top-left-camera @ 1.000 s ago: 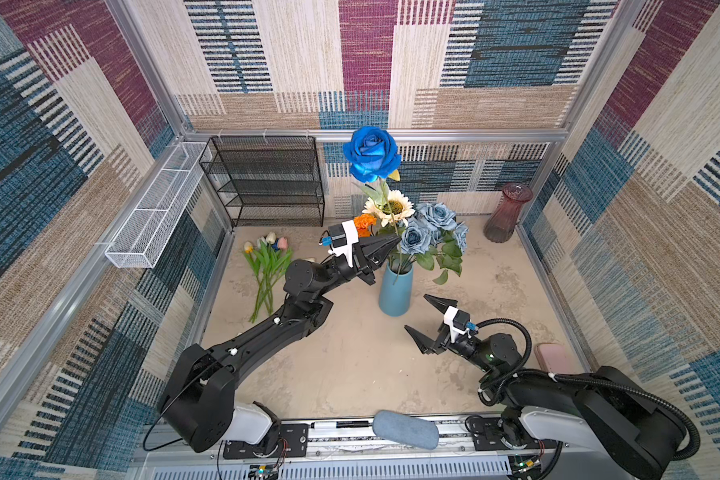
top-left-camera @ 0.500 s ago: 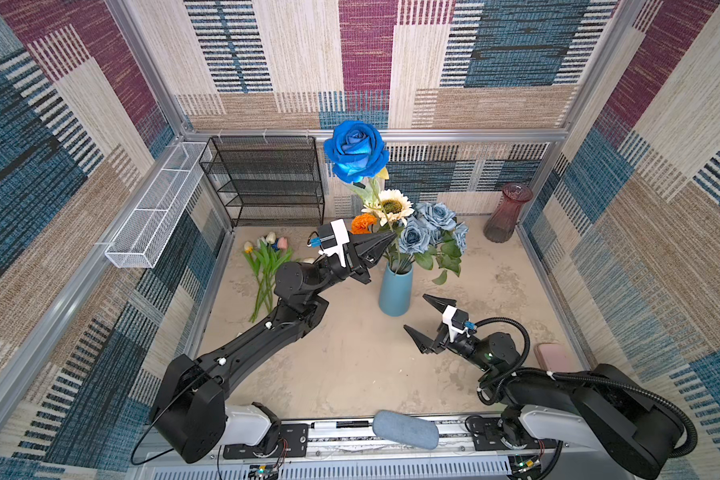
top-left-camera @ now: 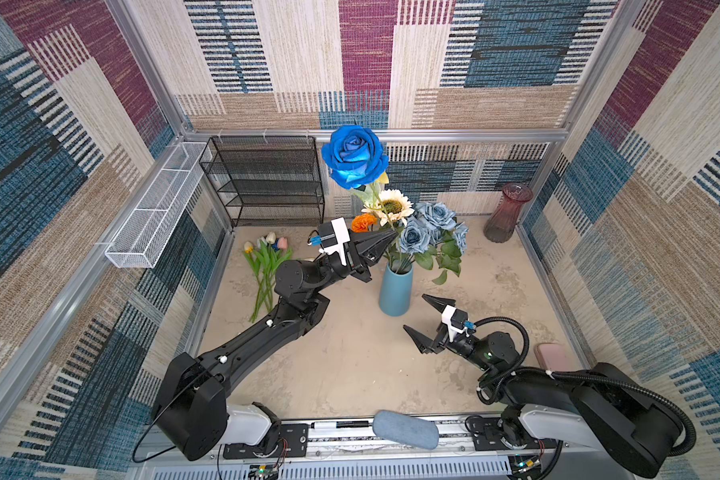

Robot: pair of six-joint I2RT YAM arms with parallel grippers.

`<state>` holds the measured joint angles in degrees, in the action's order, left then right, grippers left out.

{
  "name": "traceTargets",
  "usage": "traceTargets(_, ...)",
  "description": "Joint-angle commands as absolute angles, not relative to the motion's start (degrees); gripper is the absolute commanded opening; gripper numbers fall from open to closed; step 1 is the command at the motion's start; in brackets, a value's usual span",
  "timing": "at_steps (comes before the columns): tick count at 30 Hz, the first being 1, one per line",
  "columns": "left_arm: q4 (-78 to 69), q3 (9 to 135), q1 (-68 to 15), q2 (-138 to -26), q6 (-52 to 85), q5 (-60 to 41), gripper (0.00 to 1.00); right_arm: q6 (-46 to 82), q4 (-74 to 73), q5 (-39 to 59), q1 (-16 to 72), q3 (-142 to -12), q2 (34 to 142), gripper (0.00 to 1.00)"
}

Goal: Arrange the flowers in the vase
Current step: 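Hold the bright blue rose upright and align its stem over the vase opening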

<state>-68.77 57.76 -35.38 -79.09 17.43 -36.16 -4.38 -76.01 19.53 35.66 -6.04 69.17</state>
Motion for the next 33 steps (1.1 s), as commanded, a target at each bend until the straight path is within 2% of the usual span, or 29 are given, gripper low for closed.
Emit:
traceTargets(1,-72.52,58.01,-35.33,-79.41,18.13,-36.39,0.0,-4.22,-77.08,19.9,35.77,-6.5,69.39,0.97)
traceTargets(21,-72.65,50.69,-35.24,-83.47,15.11,-30.94,0.0,-4.39,-76.73,19.75,35.77,-6.33,68.54,0.97)
traceTargets(33,-76.14,44.92,-35.2,-85.36,18.19,-29.25,0.0,-4.04,-76.99,19.17,35.75,-6.94,70.21,0.97)
